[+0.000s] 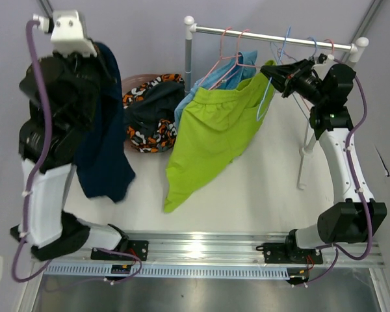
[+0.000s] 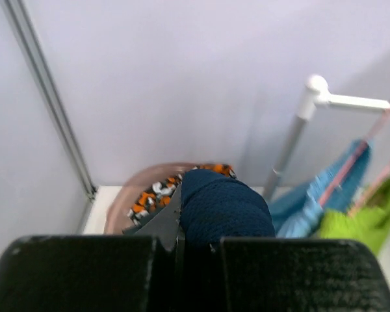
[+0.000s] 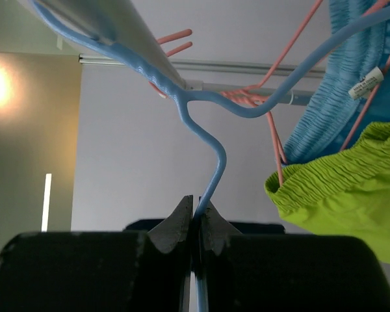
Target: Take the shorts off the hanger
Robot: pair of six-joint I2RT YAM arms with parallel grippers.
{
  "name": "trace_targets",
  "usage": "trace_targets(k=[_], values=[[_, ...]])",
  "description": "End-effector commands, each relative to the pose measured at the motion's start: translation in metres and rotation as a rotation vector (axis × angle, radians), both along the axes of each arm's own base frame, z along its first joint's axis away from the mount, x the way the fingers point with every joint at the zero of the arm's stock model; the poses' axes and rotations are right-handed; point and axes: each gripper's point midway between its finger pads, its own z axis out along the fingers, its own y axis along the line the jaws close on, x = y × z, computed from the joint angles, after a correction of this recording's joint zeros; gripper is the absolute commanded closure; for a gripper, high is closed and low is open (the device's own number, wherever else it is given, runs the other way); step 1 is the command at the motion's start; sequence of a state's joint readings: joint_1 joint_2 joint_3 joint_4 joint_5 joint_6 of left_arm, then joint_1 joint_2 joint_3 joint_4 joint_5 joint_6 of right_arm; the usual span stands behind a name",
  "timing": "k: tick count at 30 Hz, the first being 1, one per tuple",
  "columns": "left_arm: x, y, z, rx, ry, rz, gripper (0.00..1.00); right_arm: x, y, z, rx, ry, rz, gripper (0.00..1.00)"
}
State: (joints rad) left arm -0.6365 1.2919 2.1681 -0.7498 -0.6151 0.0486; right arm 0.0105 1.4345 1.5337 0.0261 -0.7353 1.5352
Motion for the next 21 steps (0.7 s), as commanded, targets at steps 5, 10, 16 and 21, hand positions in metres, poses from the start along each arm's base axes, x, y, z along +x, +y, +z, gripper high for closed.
trace_targets(k=[5, 10, 16, 21], values=[[0.088, 0.018, 0.043, -0.021, -0.123, 0.058, 1.0, -0.014, 0.004, -0.016, -0.018, -0.042, 0.048, 1.0], [0.141, 0.022, 0.053, 0.011, -0.226, 0.074, 1.0, -0.024, 0.006, -0.038, -0.047, -0.021, 0.061, 1.0], [0.251, 0.008, -0.07, -0.03, 0.04, 0.038, 1.0, -0.028, -0.007, -0.061, -0.066, 0.01, 0.032, 1.0], [0.289, 0.015, -0.199, -0.039, 0.326, 0.138, 0.67, -0.032, -0.007, -0.064, -0.082, 0.018, 0.039, 0.98]])
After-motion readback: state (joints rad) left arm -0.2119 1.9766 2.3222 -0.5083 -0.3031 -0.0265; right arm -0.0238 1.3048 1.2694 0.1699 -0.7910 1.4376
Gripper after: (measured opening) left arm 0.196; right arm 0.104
